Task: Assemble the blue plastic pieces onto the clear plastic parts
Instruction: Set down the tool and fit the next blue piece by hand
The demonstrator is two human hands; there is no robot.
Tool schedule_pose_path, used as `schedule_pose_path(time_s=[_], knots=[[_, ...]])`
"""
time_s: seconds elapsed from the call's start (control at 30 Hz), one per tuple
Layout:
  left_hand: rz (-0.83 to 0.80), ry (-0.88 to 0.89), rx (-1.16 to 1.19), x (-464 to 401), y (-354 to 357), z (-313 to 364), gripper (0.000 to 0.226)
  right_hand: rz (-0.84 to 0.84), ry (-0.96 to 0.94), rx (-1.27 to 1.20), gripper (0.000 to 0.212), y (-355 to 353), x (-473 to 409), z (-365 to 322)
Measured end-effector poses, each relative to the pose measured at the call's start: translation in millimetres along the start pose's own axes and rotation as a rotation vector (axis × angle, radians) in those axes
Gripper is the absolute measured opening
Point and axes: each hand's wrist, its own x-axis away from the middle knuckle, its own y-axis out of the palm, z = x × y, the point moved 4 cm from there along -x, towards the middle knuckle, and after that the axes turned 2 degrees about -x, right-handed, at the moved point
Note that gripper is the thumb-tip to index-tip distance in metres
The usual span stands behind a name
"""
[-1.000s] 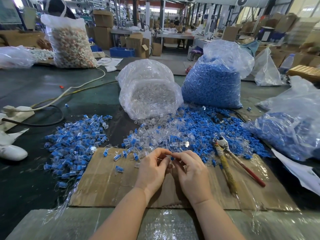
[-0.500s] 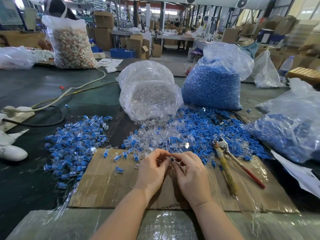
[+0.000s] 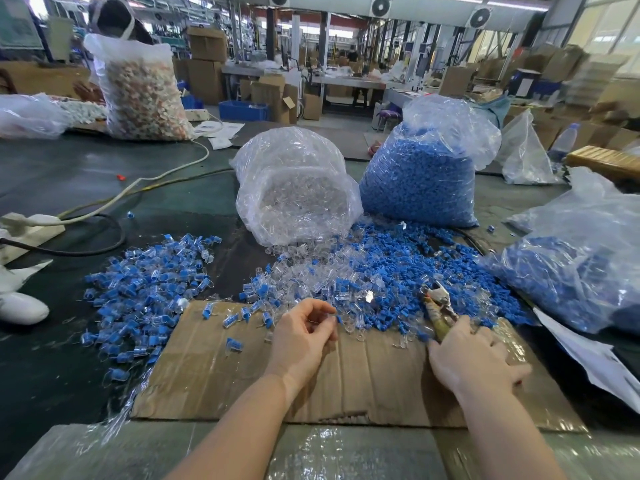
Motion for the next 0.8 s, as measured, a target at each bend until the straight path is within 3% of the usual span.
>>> schedule_pose_path(time_s=[0.23,0.33,0.4,0.5,0.6,0.8], knots=[[-0.003,-0.111,0.162,-5,-3,5,0.011,0.108,-0.118,-0.048,0.028,-21,9,-12],[0.026,-0.147,0.234,-10,-5,10,0.009,0.148,-0.334,-0.107,0.023,-33,18,-30],[0.042,-0.164,0.271,-16,-8,14,0.010,0.020,-0.497,-0.328,0.023,-38,28,-46],[0.077,-0.184,0.303,-25,-13,19,0.010,-0.282,-0.560,-0.643,0.024,-38,46,-63],[0.130,-0.185,0.296,-31,-20,18,0.013,-0.475,-0.546,-0.724,0.017,-30,59,-70],[0.182,-0.206,0.267,-34,-34,12,0.014,-0.660,-0.531,-0.823,0.007,-25,70,-77]])
